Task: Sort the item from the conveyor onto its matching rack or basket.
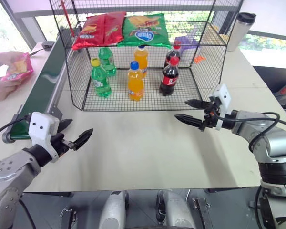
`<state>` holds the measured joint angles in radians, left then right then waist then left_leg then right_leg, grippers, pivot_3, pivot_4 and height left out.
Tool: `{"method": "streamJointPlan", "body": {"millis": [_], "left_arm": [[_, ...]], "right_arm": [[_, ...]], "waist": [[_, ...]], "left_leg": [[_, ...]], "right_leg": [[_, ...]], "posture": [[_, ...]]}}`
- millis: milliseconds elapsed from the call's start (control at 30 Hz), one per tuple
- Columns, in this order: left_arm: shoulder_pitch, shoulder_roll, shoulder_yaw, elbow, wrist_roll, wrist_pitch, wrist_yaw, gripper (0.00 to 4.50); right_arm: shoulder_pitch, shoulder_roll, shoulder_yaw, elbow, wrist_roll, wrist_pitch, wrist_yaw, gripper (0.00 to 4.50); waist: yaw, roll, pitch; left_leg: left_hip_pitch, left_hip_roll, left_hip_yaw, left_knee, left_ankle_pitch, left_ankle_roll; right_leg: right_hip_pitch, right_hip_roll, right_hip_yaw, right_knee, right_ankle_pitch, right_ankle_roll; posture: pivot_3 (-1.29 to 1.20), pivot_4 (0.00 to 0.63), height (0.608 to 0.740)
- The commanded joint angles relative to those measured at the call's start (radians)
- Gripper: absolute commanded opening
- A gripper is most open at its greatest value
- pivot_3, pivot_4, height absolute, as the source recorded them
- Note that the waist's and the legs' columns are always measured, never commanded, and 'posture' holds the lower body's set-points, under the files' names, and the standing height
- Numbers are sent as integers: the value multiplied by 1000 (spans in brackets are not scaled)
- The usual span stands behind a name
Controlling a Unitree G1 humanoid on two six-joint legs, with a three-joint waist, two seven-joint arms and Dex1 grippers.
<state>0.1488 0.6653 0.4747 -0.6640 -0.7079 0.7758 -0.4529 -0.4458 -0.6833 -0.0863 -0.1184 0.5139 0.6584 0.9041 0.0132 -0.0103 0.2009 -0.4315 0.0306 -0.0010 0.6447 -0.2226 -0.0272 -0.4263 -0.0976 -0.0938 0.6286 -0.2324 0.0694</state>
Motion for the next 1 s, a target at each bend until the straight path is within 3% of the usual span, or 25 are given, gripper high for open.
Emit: {"method": "streamJointPlan", "body": {"millis": [33,1000], "left_arm": [[-5,19,-5,-7,15,-23,-15,4500],[-23,-17,-39,-6,48,-52,15,4500]], "right_arm": [[-8,9,-11,-26,3,-27,-8,4366],[-47,35,33,24,-32,-73,-9,4366]], "waist": [[0,0,0],[0,0,0]], "left_leg": [[0,0,0,0,0,0],[0,0,0,1,0,0]], "right_leg": [[0,0,0,0,0,0],[0,1,1,0,2,-3]], "posture": [[0,150,740],[0,150,740]]}}
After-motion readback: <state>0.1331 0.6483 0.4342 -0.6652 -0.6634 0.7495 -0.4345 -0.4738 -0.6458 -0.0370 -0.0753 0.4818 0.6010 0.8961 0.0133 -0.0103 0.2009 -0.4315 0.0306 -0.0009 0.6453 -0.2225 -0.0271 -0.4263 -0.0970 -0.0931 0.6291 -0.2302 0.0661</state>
